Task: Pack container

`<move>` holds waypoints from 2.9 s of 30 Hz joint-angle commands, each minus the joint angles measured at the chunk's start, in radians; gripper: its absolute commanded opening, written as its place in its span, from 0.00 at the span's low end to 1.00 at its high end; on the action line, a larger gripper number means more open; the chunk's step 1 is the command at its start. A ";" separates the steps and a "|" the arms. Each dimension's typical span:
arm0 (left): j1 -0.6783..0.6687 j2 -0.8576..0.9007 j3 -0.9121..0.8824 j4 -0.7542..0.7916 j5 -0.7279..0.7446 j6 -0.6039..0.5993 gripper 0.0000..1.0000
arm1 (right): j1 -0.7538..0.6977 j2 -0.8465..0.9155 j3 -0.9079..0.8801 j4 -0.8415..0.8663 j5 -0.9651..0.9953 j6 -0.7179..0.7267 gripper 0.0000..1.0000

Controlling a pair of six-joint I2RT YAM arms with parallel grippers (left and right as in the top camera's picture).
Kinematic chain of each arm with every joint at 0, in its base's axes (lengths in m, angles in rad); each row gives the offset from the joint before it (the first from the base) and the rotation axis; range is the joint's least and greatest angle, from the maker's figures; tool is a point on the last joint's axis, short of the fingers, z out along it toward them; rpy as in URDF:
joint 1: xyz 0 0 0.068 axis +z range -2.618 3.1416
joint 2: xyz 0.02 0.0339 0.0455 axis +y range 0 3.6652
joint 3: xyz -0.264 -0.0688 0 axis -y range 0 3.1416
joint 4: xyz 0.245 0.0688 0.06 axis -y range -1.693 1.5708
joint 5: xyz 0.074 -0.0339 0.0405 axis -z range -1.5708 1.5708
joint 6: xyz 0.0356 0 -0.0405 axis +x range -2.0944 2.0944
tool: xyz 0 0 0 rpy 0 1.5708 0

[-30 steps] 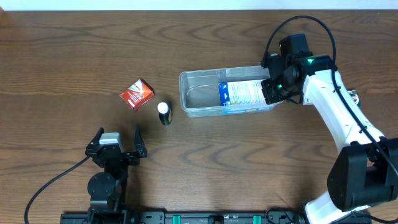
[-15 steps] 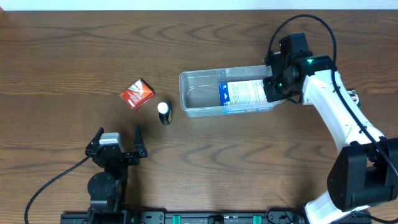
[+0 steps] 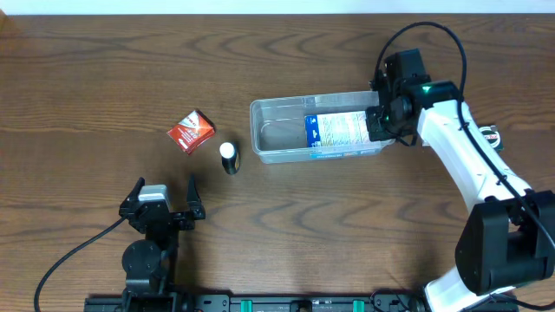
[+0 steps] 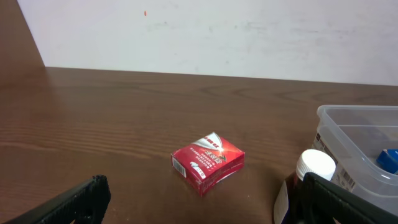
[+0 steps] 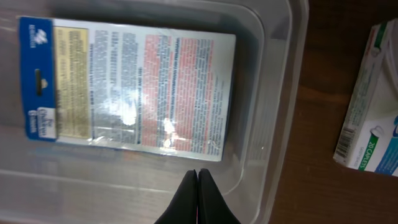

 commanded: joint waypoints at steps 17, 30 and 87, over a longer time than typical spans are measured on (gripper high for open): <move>0.007 -0.006 -0.032 -0.014 0.011 0.017 0.98 | 0.009 0.000 -0.029 -0.037 0.008 0.027 0.02; 0.007 -0.006 -0.032 -0.014 0.011 0.017 0.98 | 0.009 0.000 -0.029 -0.064 -0.043 0.027 0.01; 0.007 -0.006 -0.032 -0.014 0.011 0.017 0.98 | -0.397 0.275 0.108 0.101 -0.094 -0.218 0.77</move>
